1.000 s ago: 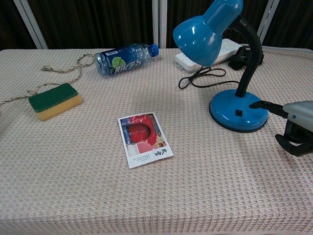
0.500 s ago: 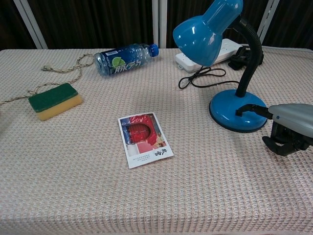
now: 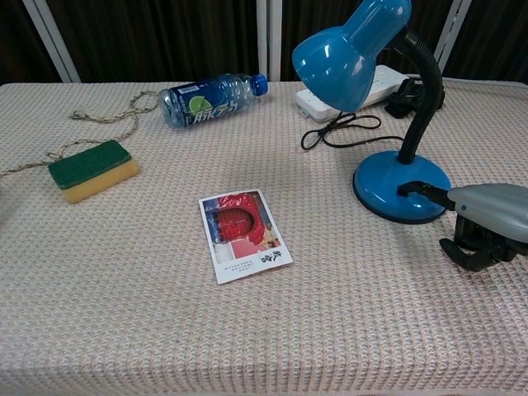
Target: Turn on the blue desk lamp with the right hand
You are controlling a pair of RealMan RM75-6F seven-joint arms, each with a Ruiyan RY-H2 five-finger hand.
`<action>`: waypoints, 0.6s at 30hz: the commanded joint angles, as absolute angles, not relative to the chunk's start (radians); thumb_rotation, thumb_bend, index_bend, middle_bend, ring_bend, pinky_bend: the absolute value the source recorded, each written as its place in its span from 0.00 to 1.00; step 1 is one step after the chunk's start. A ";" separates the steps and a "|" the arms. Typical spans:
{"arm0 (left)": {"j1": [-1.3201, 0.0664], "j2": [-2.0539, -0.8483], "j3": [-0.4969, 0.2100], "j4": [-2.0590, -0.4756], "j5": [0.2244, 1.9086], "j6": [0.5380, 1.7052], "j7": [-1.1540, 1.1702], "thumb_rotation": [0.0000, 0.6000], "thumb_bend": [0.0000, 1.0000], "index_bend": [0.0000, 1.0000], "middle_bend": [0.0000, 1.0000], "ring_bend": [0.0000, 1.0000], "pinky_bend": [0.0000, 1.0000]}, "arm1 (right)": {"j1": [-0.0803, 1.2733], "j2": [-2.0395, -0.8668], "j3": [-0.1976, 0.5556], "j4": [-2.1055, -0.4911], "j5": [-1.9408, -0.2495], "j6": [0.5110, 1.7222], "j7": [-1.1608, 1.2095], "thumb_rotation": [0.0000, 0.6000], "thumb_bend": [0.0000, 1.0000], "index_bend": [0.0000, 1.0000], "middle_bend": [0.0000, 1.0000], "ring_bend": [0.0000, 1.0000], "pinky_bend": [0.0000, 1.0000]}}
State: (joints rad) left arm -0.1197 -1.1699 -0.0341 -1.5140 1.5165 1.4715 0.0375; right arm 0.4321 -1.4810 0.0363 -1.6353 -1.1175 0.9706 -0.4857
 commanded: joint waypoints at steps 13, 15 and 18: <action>-0.120 -1.167 -0.032 -1.510 1.523 1.474 0.015 1.00 0.00 0.00 0.00 0.00 0.00 | 0.422 -1.531 0.001 -1.595 -1.155 1.064 -0.557 1.00 0.55 0.00 1.00 0.91 0.84; -0.120 -1.167 -0.032 -1.509 1.524 1.475 0.014 1.00 0.00 0.00 0.00 0.00 0.00 | 0.417 -1.534 0.002 -1.593 -1.169 1.085 -0.558 1.00 0.55 0.00 1.00 0.91 0.84; -0.119 -1.167 -0.032 -1.508 1.525 1.476 0.013 1.00 0.00 0.00 0.00 0.00 0.00 | 0.404 -1.522 0.005 -1.609 -1.203 1.137 -0.558 1.00 0.55 0.00 1.00 0.91 0.84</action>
State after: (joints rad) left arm -0.1193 -1.1665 -0.0319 -1.5082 1.5249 1.4764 0.0124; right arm 0.4128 -1.5280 0.0033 -1.6007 -1.1828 1.1103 -0.5561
